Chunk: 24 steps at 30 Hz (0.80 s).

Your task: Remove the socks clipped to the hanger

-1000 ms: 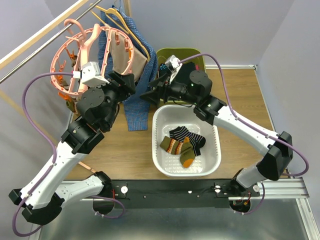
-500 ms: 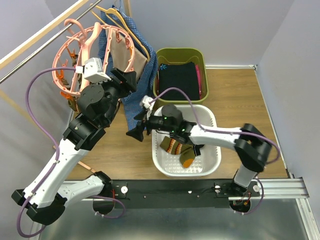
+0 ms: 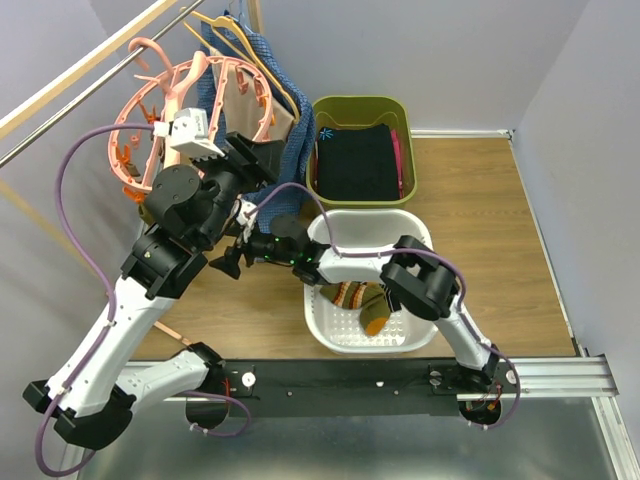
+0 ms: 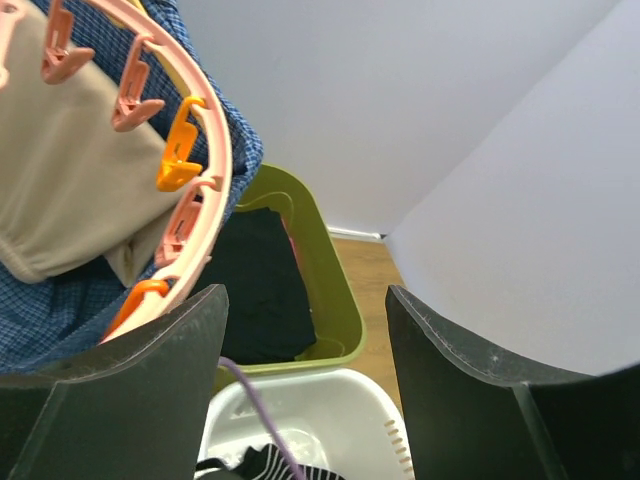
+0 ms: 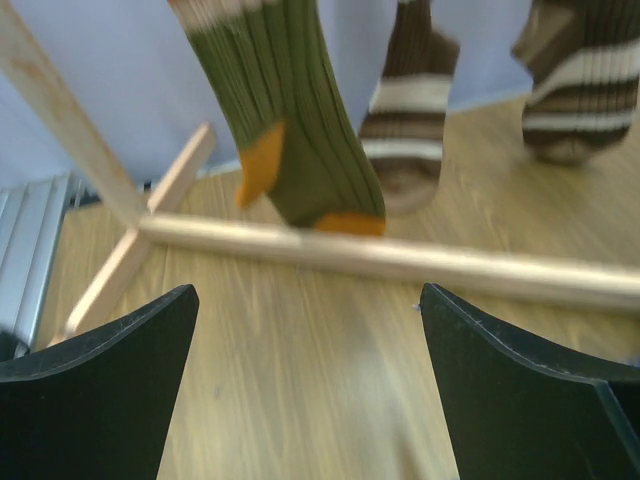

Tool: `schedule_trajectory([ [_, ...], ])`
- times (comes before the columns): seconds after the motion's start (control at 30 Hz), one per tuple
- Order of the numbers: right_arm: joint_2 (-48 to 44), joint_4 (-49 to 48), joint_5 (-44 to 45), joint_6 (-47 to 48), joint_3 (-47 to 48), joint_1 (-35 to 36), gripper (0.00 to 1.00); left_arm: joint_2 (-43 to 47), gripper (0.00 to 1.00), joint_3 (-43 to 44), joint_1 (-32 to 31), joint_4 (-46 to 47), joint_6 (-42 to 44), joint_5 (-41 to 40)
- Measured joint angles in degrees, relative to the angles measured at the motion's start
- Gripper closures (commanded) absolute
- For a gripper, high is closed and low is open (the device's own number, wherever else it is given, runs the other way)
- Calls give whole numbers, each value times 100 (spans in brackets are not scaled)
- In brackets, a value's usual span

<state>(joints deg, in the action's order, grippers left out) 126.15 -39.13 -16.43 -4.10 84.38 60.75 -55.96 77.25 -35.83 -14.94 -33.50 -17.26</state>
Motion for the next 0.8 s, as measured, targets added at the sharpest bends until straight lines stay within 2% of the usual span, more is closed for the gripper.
schedule_trajectory([
  [0.37, 1305, -57, 299, 114, 1888, 271, 1, -247, 27, 22, 55, 42, -188, 411],
  [0.57, 1961, 70, 988, 179, 2999, 466, 7, -326, 27, 74, 96, 55, -219, 540],
  [0.7, 2232, 299, 1357, 181, 3432, 520, 22, -302, 27, 74, 101, 81, -238, 573],
  [0.73, 2288, 374, 1471, 175, 3563, 527, 34, -302, 27, 74, 105, 83, -240, 588],
  [0.8, 2437, 490, 1644, 184, 3934, 529, 46, -302, 27, 74, 118, 92, -240, 616],
])
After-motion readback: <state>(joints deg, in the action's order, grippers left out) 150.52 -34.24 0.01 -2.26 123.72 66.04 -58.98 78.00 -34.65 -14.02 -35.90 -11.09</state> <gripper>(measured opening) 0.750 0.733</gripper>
